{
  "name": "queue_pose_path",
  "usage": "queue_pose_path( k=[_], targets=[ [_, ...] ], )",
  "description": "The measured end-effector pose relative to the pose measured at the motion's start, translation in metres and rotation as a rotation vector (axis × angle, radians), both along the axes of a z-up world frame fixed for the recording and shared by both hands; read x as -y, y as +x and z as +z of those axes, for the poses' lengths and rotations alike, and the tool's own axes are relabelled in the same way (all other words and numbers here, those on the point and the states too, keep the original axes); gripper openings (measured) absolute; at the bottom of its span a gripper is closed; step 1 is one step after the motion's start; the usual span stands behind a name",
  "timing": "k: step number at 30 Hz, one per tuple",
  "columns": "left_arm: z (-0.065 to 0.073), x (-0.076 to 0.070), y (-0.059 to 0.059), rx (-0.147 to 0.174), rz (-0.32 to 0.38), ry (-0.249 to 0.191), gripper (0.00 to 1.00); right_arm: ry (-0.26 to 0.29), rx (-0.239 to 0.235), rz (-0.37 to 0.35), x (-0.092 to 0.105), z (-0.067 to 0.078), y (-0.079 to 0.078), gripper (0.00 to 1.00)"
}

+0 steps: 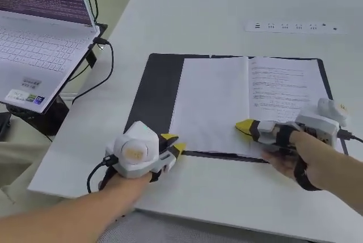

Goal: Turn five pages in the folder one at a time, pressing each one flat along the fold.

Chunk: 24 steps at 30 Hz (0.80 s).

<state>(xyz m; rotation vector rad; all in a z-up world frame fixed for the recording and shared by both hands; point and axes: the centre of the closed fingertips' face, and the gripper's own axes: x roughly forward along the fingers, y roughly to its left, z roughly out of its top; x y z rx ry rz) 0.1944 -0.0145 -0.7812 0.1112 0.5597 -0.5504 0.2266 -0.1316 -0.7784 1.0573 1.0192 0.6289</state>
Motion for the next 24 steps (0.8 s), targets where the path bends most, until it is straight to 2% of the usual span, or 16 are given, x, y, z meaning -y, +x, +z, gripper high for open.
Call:
queue_pose_path(
  k=[9,13,18,21,24],
  targets=[
    [-0.001,-0.001,0.001,-0.001,0.002,-0.003,0.11,0.028,-0.023,-0.01,0.0,0.001,-0.029,0.0],
    [-0.002,-0.002,0.001,-0.004,0.005,-0.004,0.11,0.049,-0.037,-0.01,-0.003,-0.001,-0.048,0.0],
    [-0.002,-0.003,0.001,-0.005,0.006,-0.003,0.11,0.057,-0.06,0.014,-0.008,-0.003,-0.065,0.0],
    [-0.003,-0.003,0.001,-0.006,0.006,-0.003,0.11,0.092,-0.071,-0.008,-0.009,0.004,-0.072,0.0],
    [-0.003,-0.003,0.001,-0.007,0.007,-0.003,0.11,0.095,-0.061,-0.002,-0.012,0.011,-0.081,0.0]
  ],
)
